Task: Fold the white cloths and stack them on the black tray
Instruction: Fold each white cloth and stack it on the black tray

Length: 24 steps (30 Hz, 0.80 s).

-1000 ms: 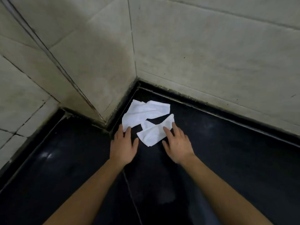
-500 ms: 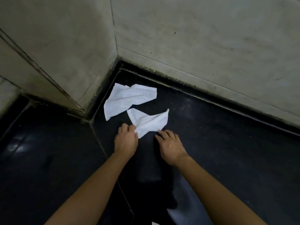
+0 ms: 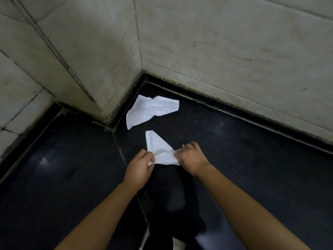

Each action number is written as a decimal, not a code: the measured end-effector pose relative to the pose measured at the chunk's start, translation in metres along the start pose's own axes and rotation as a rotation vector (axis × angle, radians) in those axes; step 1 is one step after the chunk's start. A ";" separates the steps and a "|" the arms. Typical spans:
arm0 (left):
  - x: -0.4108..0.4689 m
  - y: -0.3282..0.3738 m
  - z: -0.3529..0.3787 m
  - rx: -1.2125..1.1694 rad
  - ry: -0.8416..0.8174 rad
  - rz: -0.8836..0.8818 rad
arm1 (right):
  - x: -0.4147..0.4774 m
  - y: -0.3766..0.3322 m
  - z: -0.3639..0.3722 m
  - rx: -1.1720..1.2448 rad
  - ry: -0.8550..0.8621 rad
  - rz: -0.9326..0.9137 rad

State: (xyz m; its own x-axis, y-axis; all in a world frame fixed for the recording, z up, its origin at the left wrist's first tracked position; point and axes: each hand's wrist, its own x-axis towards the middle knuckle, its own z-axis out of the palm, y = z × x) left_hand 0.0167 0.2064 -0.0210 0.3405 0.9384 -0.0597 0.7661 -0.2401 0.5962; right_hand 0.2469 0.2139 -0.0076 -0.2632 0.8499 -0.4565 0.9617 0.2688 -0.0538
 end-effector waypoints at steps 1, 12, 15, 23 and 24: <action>-0.003 0.003 -0.005 -0.011 0.016 -0.010 | -0.006 0.001 0.000 -0.033 -0.045 0.005; -0.013 0.070 -0.050 0.045 0.199 0.000 | -0.101 0.032 -0.010 0.186 -0.103 0.113; -0.013 0.101 -0.058 0.061 0.238 0.069 | -0.119 0.040 -0.021 0.267 -0.096 0.141; -0.033 0.170 -0.070 0.005 0.329 0.150 | -0.154 0.051 -0.029 0.588 0.246 0.346; -0.038 0.174 -0.070 0.010 0.333 0.163 | -0.154 0.050 -0.030 0.677 0.280 0.350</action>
State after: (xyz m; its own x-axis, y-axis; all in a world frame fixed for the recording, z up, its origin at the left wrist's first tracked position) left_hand 0.0987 0.1469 0.1411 0.2634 0.9167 0.3005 0.7222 -0.3939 0.5686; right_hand 0.3331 0.1104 0.0861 0.1386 0.9399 -0.3119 0.8061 -0.2900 -0.5158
